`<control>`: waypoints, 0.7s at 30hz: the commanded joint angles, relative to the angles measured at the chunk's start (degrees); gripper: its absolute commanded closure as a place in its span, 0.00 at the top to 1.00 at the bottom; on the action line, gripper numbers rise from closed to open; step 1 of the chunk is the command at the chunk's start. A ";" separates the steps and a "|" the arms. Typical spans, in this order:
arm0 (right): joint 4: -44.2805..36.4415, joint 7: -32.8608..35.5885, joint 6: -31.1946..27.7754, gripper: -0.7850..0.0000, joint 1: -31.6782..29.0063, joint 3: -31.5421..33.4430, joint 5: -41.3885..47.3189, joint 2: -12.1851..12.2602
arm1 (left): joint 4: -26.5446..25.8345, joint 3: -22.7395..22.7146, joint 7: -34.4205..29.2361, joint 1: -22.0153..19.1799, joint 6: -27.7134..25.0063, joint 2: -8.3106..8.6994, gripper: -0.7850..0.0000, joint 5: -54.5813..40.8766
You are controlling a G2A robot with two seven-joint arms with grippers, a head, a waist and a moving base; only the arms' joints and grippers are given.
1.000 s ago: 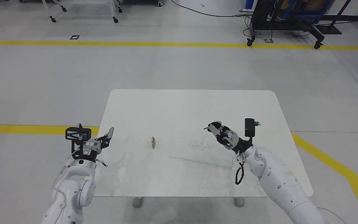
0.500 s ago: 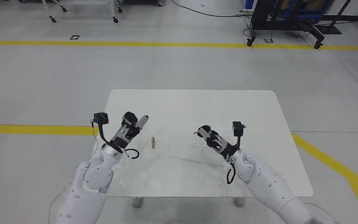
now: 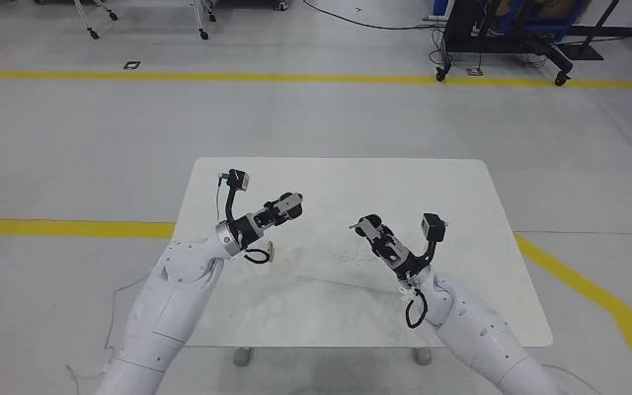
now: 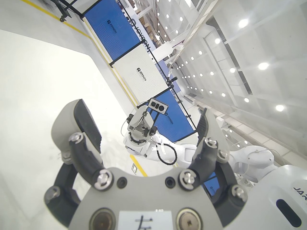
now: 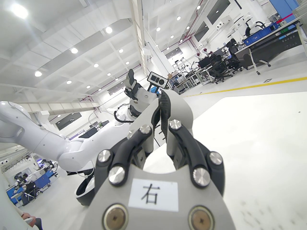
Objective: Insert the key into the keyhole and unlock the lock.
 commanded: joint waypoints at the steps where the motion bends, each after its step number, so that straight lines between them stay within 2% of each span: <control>1: -0.01 0.00 0.00 0.00 0.00 0.00 0.00 0.00 | -0.02 0.02 0.11 0.03 -0.06 -0.01 1.00 0.00; 4: -0.01 0.00 0.00 0.00 0.00 0.00 0.00 0.00 | 0.01 0.02 0.25 0.13 -0.02 0.01 1.00 0.42; 6: -0.01 0.00 0.00 0.00 0.00 0.00 0.00 0.00 | 0.90 0.78 1.10 1.62 -0.30 -0.04 1.00 1.31; 8: -1.05 -0.12 0.55 0.00 -0.63 0.45 1.23 -0.11 | -0.92 2.50 -2.49 1.00 -2.03 -0.28 1.00 -0.87; 11: -2.58 2.11 0.72 0.00 -1.53 0.71 3.33 -0.23 | -0.53 4.54 -6.26 -1.44 -3.81 -0.50 1.00 0.34; 13: -3.55 4.09 1.08 0.00 -1.83 0.59 4.87 -0.37 | 1.12 6.21 -7.78 -2.88 -4.18 -0.82 0.90 -0.09; 15: -4.23 5.88 1.53 0.00 -2.04 0.50 6.71 -0.52 | 2.84 7.55 -8.41 -3.92 -4.29 -1.15 0.76 -1.04; 17: -4.77 7.46 1.54 0.00 -2.27 0.39 8.71 -0.69 | 3.65 8.56 -8.65 -4.56 -4.80 -1.40 0.74 -1.45; 20: -5.20 10.15 0.81 0.00 -2.45 -0.01 11.49 -0.95 | 4.47 9.45 -8.48 -5.11 -4.77 -1.61 0.76 -1.18; 21: -5.18 11.10 0.65 0.00 -2.40 -0.15 12.41 -1.04 | 4.59 9.68 -8.45 -5.17 -4.77 -1.67 0.71 -1.36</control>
